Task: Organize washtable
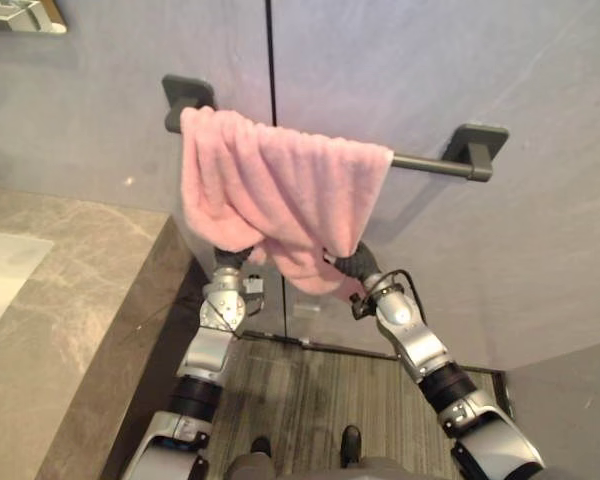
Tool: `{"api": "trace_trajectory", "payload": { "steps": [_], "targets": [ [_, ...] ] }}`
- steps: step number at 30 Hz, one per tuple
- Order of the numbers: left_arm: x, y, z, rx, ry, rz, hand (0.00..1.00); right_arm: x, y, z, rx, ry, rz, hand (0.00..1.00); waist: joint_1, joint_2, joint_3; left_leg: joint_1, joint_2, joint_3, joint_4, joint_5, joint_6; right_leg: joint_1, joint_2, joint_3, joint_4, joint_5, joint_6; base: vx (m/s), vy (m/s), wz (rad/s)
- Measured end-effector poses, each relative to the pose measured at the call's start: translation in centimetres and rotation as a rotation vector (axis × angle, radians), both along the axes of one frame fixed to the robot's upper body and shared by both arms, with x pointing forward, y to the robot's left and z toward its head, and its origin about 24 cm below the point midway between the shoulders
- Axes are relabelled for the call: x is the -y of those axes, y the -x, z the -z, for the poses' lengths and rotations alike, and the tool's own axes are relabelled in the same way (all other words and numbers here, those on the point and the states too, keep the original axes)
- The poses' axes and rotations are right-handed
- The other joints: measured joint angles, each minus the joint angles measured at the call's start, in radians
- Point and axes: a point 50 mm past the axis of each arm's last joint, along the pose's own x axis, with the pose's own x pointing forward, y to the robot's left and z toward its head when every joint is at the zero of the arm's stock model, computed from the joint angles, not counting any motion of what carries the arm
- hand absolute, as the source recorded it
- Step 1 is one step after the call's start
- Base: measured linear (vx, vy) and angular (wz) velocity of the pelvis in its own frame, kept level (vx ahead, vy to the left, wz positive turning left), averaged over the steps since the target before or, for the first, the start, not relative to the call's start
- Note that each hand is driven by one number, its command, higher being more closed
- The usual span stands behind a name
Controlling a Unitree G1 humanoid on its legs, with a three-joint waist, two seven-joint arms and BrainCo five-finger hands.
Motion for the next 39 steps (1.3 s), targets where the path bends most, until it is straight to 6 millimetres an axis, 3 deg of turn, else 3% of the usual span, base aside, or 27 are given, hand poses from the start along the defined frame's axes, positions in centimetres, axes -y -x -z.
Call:
{"api": "trace_trajectory", "payload": {
  "steps": [17,39],
  "targets": [
    [-0.3,0.8,1.4,-0.047,0.007,-0.003,1.00,4.3,0.6,0.8,-0.022,-0.066,0.169,1.00,-0.004,0.000,0.000,0.014,-0.001,0.004,-0.004,0.000,0.000,0.009,0.000,0.004,0.000,0.000,0.000,0.00,-0.001,0.00],
    [0.0,1.3,2.4,-0.082,-0.008,0.031,1.00,5.8,1.1,1.3,-0.032,-0.100,0.235,1.00,-0.008,-0.009,-0.006,0.024,-0.003,0.006,-0.017,0.005,0.002,0.010,0.000,0.007,0.000,0.000,0.001,-0.01,-0.002,0.00]
  ]
}}
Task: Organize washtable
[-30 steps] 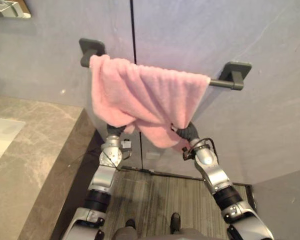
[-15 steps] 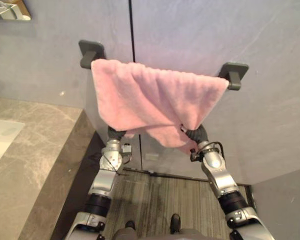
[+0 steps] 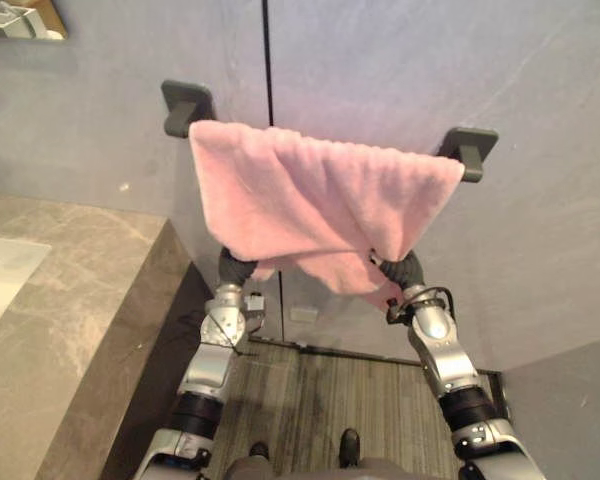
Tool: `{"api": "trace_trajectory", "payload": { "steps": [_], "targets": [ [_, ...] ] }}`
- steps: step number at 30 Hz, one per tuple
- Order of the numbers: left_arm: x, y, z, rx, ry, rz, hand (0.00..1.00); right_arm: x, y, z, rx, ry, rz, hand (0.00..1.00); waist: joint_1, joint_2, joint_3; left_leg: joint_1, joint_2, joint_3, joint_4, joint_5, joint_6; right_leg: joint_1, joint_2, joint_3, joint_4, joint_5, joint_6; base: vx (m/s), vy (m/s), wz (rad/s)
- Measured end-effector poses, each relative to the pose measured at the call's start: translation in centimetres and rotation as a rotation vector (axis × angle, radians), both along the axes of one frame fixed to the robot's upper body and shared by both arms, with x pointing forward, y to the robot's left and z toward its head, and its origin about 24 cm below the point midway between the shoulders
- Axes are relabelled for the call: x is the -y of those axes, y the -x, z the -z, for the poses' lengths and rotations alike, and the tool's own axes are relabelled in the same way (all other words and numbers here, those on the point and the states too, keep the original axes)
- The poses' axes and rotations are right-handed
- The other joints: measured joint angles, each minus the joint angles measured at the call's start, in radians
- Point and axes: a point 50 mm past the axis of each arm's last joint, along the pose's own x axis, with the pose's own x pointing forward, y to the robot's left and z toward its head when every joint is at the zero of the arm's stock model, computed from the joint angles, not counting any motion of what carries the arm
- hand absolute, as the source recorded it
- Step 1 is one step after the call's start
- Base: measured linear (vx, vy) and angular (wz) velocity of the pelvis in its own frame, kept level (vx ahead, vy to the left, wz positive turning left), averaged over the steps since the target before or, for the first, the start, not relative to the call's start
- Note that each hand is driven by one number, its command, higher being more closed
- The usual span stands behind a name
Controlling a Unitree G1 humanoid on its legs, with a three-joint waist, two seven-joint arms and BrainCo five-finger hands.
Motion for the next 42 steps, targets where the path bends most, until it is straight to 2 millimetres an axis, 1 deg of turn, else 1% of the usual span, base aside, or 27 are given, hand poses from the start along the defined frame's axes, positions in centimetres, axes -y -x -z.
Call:
{"api": "trace_trajectory", "payload": {
  "steps": [1,2,5,9,14,17,23,26,30,33,36,40,42],
  "targets": [
    [0.0,0.0,0.0,-0.001,0.000,0.000,1.00,0.0,0.0,0.0,0.000,0.000,0.001,1.00,0.000,0.000,0.000,0.001,0.000,0.000,0.000,0.000,0.000,0.000,0.000,0.000,0.000,0.000,0.000,0.00,0.000,0.00],
    [0.0,0.0,0.1,-0.004,0.001,0.000,0.00,0.0,0.0,0.0,0.000,-0.002,0.003,0.00,-0.001,0.000,0.000,0.001,0.000,0.000,-0.001,0.000,0.000,0.001,0.000,0.000,0.000,0.000,0.000,0.00,0.000,0.00],
    [-0.1,0.0,0.1,-0.006,0.007,-0.007,0.00,0.2,0.1,0.2,-0.006,-0.015,0.021,0.00,-0.002,0.000,0.000,0.007,0.000,0.001,-0.003,0.000,0.000,0.005,0.000,0.001,0.000,0.000,0.000,0.00,0.000,0.00],
    [-0.9,0.0,0.1,-0.004,0.015,-0.040,0.00,0.6,0.3,0.4,-0.014,-0.032,0.049,0.00,-0.002,-0.002,-0.001,0.012,0.000,0.008,-0.006,0.000,0.000,0.005,0.000,0.006,0.000,0.000,0.000,-0.02,-0.004,-0.04],
    [-1.1,0.4,0.7,-0.023,0.015,-0.048,0.00,0.9,0.6,0.9,-0.029,-0.035,0.071,0.00,-0.003,-0.014,-0.011,0.014,-0.001,0.007,-0.012,0.004,0.000,0.005,0.000,0.006,0.000,0.000,0.000,0.00,0.000,0.00],
    [-1.6,0.4,0.7,-0.025,0.022,-0.072,0.00,1.2,0.7,1.0,-0.031,-0.051,0.099,0.00,-0.006,-0.020,-0.015,0.014,-0.002,0.007,-0.012,0.005,0.001,0.005,-0.001,0.006,0.000,0.000,0.000,0.00,0.000,0.00],
    [-2.4,0.5,0.7,-0.024,0.055,-0.103,0.00,1.5,0.8,1.2,-0.039,-0.058,0.113,0.00,-0.009,-0.020,-0.015,0.014,-0.002,0.006,-0.013,0.007,0.000,0.005,-0.001,0.004,0.000,0.000,0.000,0.00,0.000,0.00],
    [-2.9,0.6,0.8,-0.028,0.061,-0.126,0.00,1.5,0.8,1.2,-0.039,-0.059,0.115,0.00,-0.018,-0.020,-0.015,0.014,-0.002,0.005,-0.013,0.008,0.000,0.005,-0.001,0.003,0.000,0.000,0.000,0.00,0.000,0.00],
    [-3.3,0.7,0.9,-0.032,0.101,-0.138,0.00,2.6,1.3,1.7,-0.055,-0.077,0.161,0.00,-0.019,-0.020,-0.016,0.014,-0.002,0.004,-0.014,0.008,0.000,0.005,-0.001,0.002,0.000,0.000,0.000,0.00,0.000,0.00],
    [-4.1,0.9,1.0,-0.033,0.143,-0.171,0.00,3.1,1.7,2.2,-0.072,-0.092,0.191,0.00,-0.022,-0.020,-0.016,0.014,-0.002,0.004,-0.015,0.008,0.000,0.005,-0.001,0.002,0.000,0.000,0.001,0.00,0.000,0.00],
    [-4.3,1.0,1.1,-0.035,0.172,-0.176,0.00,4.2,2.1,2.6,-0.084,-0.100,0.244,0.00,-0.021,-0.017,-0.018,0.014,-0.002,0.004,-0.015,0.008,0.000,0.005,-0.001,0.002,0.000,0.000,0.001,0.00,0.000,0.00],
    [-4.8,1.8,1.9,-0.047,0.207,-0.204,0.00,5.1,2.8,3.3,-0.106,-0.123,0.283,0.00,-0.022,-0.016,-0.020,0.015,-0.002,0.004,-0.015,0.008,0.000,0.006,-0.001,0.002,0.000,0.000,0.001,0.00,0.000,0.00],
    [-4.9,2.3,2.3,-0.056,0.229,-0.224,0.00,5.5,3.5,3.6,-0.116,-0.122,0.298,0.00,-0.021,-0.016,-0.020,0.015,-0.002,0.004,-0.015,0.008,0.000,0.006,-0.001,0.002,0.000,0.000,0.001,0.00,0.000,0.00]
  ]
}}
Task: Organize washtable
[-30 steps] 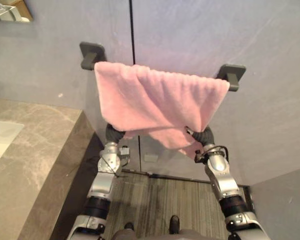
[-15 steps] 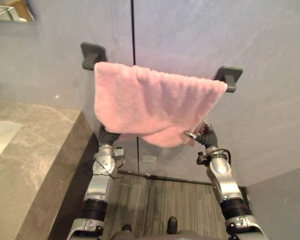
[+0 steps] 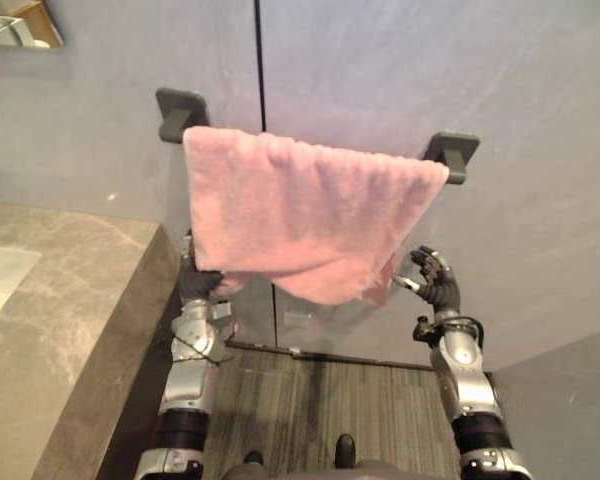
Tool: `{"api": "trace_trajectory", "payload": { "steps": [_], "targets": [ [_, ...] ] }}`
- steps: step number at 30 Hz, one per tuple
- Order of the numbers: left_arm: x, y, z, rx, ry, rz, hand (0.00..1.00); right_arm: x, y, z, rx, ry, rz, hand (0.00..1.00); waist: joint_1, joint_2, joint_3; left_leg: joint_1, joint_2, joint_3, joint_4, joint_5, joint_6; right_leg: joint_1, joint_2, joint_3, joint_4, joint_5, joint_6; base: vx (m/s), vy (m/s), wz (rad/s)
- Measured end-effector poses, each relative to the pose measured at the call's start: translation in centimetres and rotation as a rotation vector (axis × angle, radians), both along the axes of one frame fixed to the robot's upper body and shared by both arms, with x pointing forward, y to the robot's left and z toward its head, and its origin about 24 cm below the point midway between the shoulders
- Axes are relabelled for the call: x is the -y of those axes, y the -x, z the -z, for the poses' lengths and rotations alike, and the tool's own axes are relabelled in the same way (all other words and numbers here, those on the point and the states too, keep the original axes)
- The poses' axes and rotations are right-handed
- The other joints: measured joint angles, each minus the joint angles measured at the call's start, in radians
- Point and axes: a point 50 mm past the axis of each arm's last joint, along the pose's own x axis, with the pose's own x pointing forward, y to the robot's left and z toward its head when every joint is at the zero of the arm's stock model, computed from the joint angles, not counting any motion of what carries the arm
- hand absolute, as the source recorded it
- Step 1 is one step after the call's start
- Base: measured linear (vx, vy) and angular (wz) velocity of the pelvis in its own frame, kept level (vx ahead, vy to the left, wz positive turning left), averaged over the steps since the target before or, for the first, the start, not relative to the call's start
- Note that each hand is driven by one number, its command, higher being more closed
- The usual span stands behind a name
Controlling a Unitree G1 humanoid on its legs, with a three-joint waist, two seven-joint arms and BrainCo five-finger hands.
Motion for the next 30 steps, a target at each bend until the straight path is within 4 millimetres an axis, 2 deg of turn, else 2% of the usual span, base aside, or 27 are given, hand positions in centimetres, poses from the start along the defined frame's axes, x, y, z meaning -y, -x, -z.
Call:
{"api": "trace_trajectory", "payload": {
  "steps": [5,10,14,18,23,30],
  "targets": [
    [-0.1,2.0,0.3,0.009,0.035,-0.029,0.00,0.8,1.6,-0.2,0.022,-0.016,0.049,0.00,-0.001,0.014,-0.008,0.001,-0.002,-0.003,-0.004,0.000,0.000,0.001,-0.001,-0.004,0.000,-0.002,0.003,0.00,0.000,0.01],
    [0.0,4.1,0.0,0.040,0.054,-0.052,0.00,1.2,3.6,-0.1,0.029,-0.018,0.072,0.00,0.000,0.044,-0.026,0.019,-0.007,-0.009,-0.038,0.014,0.000,0.007,-0.004,-0.012,0.000,-0.006,0.007,-0.01,-0.006,0.04],
    [0.3,5.1,-0.5,0.067,0.033,-0.039,0.00,0.6,4.6,-0.5,0.050,-0.013,0.039,0.00,0.000,0.045,-0.027,0.019,-0.008,-0.013,-0.041,0.015,0.001,0.009,-0.005,-0.017,0.000,-0.006,0.008,-0.04,-0.008,0.04],
    [1.0,5.8,0.0,0.046,0.022,-0.007,0.00,-0.6,5.3,-0.8,0.065,0.009,-0.035,0.00,0.000,0.044,-0.027,0.035,-0.016,-0.025,-0.070,0.025,0.004,0.018,-0.012,-0.032,0.000,-0.012,0.016,-0.03,-0.002,0.10],
    [1.3,6.6,-1.3,0.094,-0.013,0.019,0.00,-1.7,5.3,-1.0,0.077,-0.001,-0.091,0.00,0.007,0.040,-0.029,0.036,-0.018,-0.027,-0.071,0.025,0.004,0.017,-0.015,-0.034,0.007,-0.019,0.024,0.00,0.000,0.01],
    [1.4,7.2,-0.7,0.062,-0.022,0.041,0.00,-2.2,5.5,-1.5,0.094,0.031,-0.115,0.00,0.009,0.039,-0.029,0.036,-0.017,-0.028,-0.071,0.023,0.005,0.018,-0.016,-0.036,0.008,-0.020,0.025,-0.01,-0.005,0.00]
  ]
}}
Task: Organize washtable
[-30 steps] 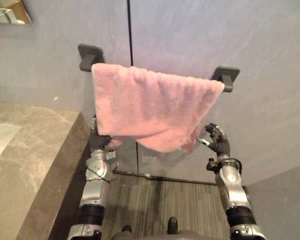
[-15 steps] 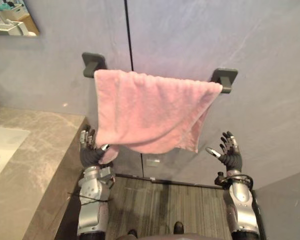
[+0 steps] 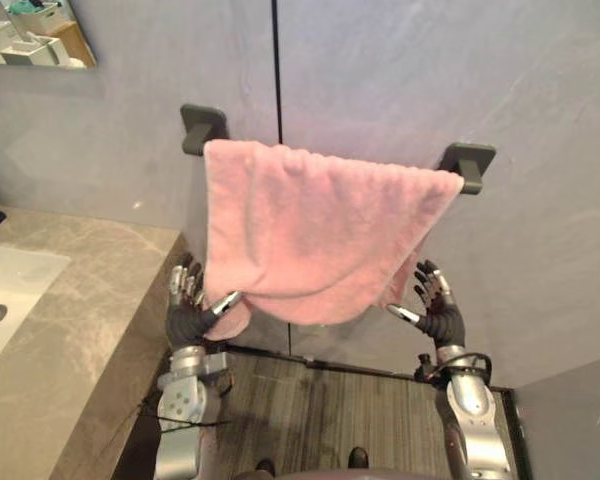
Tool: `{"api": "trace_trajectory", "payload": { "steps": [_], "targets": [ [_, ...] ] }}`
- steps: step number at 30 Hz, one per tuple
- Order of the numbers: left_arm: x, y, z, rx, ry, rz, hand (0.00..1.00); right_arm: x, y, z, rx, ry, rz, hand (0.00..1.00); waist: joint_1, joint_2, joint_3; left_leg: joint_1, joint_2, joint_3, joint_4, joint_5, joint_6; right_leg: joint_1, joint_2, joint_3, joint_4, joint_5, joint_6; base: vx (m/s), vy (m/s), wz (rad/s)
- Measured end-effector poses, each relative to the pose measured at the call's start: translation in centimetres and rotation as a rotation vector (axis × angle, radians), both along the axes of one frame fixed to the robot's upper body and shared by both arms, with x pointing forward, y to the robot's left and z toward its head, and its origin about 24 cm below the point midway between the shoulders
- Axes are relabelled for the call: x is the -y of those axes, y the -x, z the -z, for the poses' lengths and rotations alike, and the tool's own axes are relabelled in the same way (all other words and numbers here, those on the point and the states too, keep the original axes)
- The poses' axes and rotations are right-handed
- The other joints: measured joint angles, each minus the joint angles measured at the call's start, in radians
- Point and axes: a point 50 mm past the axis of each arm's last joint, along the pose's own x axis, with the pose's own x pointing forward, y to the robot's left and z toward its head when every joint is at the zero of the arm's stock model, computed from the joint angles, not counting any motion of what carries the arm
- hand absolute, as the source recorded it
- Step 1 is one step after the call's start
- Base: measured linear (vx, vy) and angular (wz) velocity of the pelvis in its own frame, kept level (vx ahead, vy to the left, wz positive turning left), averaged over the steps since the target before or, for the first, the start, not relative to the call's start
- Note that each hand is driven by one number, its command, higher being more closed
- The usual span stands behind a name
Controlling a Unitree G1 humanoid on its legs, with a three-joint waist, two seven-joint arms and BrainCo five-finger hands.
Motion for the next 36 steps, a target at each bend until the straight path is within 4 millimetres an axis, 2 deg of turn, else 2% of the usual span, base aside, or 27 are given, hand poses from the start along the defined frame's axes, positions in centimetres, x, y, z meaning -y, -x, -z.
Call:
{"api": "trace_trajectory", "payload": {
  "steps": [8,19,22,27,31,36],
  "targets": [
    [-0.1,1.0,0.9,-0.045,-0.006,0.010,0.00,0.1,0.4,0.2,-0.014,0.012,0.003,0.00,0.015,0.001,0.001,0.009,0.001,-0.008,-0.002,-0.002,0.002,0.002,-0.008,-0.007,0.037,-0.028,0.004,-0.04,-0.014,0.04],
    [-0.2,2.2,-0.1,-0.016,-0.018,0.022,0.00,0.1,1.1,-1.6,0.069,0.037,0.017,0.00,0.018,-0.001,0.002,0.012,-0.001,-0.008,0.004,-0.007,0.006,0.006,-0.014,-0.016,0.037,-0.029,0.005,-0.01,-0.005,0.00],
    [0.8,2.1,-0.9,0.026,0.005,0.085,0.00,0.0,1.6,-3.3,0.150,0.010,0.014,0.00,0.018,-0.002,0.003,0.017,0.000,-0.007,0.004,-0.016,0.006,0.016,-0.014,-0.017,0.043,-0.037,0.008,-0.06,-0.018,0.03],
    [2.3,2.0,-3.1,0.158,0.042,0.214,0.00,-1.3,1.6,-4.4,0.220,-0.029,-0.061,0.00,0.016,-0.002,0.004,0.016,0.000,-0.006,0.005,-0.015,0.008,0.005,-0.014,-0.010,0.056,-0.046,0.010,0.00,-0.004,-0.03],
    [3.6,1.9,-3.6,0.195,0.104,0.328,0.00,-2.4,1.5,-4.6,0.235,-0.041,-0.131,0.00,0.015,-0.003,0.004,0.014,-0.002,-0.005,0.014,-0.020,0.009,0.000,-0.014,-0.007,0.053,-0.046,0.011,0.02,-0.005,-0.01],
    [4.3,1.9,-3.9,0.217,0.128,0.414,0.00,-2.6,1.4,-5.4,0.268,-0.009,-0.186,0.00,0.014,-0.002,0.004,0.014,-0.002,-0.001,0.019,-0.027,0.009,0.000,-0.014,-0.002,0.051,-0.046,0.011,-0.01,-0.006,-0.02]
  ]
}}
